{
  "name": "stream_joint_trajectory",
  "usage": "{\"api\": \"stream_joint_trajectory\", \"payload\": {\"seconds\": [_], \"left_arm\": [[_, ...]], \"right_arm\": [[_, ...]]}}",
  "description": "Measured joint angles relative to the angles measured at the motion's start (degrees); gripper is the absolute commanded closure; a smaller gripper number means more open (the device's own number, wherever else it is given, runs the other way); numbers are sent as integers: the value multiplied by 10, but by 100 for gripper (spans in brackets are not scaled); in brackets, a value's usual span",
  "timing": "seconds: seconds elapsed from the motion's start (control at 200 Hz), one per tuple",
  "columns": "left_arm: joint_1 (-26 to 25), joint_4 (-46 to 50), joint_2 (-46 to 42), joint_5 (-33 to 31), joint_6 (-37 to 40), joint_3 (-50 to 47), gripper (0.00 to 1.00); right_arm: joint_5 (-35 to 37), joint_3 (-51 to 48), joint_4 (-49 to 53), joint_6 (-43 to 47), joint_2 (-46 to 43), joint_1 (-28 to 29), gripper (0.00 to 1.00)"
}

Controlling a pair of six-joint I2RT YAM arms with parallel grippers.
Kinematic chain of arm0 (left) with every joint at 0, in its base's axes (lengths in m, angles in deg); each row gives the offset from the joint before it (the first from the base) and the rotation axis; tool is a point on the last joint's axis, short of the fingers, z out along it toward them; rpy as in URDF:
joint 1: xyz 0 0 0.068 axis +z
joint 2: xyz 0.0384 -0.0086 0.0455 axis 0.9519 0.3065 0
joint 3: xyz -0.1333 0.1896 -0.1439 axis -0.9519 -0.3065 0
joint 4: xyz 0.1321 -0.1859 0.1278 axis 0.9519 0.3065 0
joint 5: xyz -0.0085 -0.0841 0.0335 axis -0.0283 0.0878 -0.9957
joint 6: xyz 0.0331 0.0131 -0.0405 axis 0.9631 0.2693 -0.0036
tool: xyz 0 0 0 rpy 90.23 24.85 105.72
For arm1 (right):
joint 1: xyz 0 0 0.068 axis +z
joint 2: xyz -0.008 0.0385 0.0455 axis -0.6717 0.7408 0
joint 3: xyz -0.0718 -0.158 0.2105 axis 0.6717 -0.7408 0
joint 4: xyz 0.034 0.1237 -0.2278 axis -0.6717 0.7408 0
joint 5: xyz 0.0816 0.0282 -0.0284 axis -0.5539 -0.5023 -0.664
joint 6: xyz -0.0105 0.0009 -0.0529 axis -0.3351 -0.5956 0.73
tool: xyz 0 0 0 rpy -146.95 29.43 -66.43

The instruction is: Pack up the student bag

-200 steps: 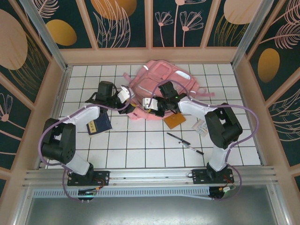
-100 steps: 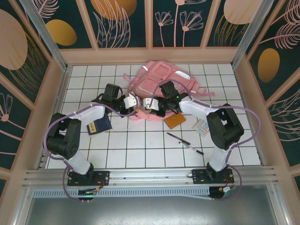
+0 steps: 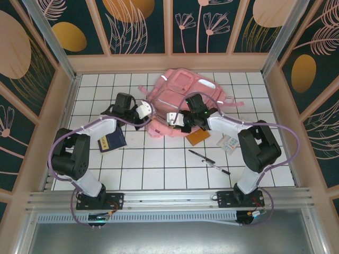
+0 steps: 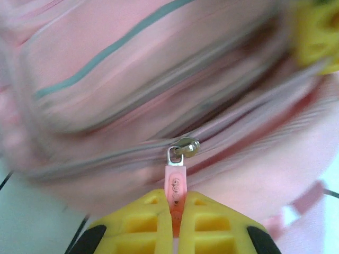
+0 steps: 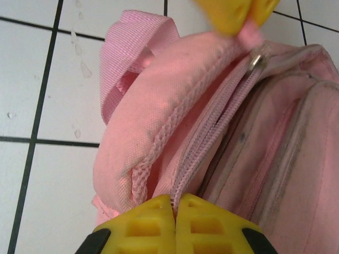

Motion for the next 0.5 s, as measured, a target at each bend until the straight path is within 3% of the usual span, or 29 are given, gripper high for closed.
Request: {"api": "stream_joint_trajectory", "payload": {"seconds": [0.09,0.17,0.265,0.5], "left_arm": [[31,-14,0,-30,-36,1,100],[38,-29,0,-32,-58,-6,100],[38,-54,-11,-30,-86,-33,100],[8,-103,-69,-23,-156,-94,100]], "right_arm": [[9,-13,-15,2,-7,-2,100],[9,-15,-29,-16,-7,-2,65],[-1,-15,-50,-63,-8,-5,40],[-72,20,-99,-264,-4,-5,17]]}}
